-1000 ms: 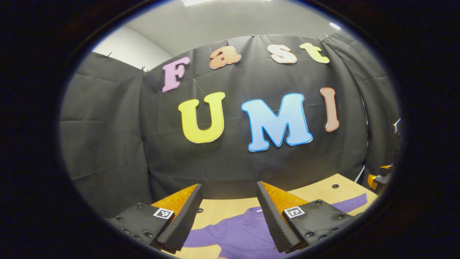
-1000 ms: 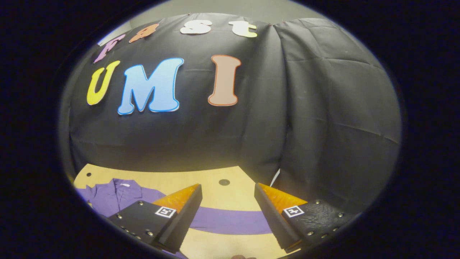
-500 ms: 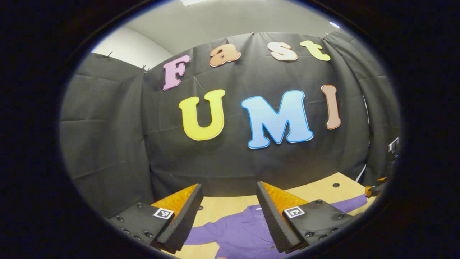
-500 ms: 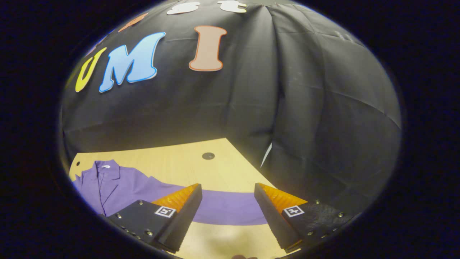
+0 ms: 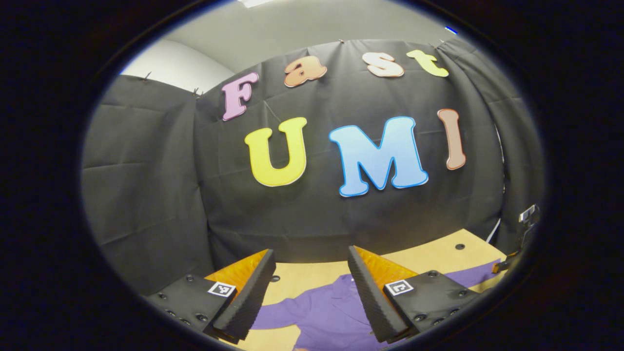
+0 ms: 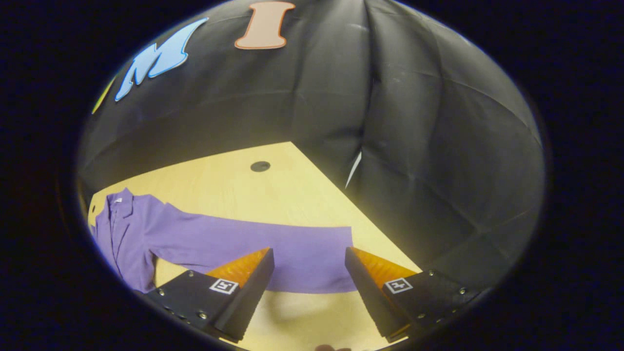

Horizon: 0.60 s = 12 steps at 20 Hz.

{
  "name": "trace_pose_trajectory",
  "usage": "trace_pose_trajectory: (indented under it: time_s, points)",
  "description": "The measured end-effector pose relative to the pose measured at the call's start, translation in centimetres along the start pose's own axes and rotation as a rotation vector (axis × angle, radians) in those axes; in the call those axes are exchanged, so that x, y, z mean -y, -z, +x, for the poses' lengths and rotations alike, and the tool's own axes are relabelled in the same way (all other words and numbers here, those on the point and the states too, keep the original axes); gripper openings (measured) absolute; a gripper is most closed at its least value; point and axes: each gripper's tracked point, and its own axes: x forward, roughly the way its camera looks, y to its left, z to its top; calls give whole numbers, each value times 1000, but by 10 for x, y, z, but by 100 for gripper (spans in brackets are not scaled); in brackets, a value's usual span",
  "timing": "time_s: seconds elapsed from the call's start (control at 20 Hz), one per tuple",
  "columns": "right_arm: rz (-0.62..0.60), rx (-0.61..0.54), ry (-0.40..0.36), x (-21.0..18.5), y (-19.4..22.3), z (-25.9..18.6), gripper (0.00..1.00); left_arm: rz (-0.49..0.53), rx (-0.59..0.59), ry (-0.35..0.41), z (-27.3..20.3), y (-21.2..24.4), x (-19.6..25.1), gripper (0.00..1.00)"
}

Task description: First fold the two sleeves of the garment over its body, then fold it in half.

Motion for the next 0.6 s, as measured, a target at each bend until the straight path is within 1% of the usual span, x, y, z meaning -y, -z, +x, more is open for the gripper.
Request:
trace_pose_trajectory:
  time_s: [0.2,0.45,0.5,0.6]
  points:
    - [2,-61,-1,5,15,19,94,-2,-21,-8,-3,5,-1,95]
    - [2,-119,-1,3,30,35,93,-1,-39,-14,-4,8,-1,98]
    - [-5,-130,-4,4,33,32,93,1,-42,-15,-4,9,-1,93]
    - [-25,-163,-7,4,36,30,93,1,-47,-16,-5,10,-1,93]
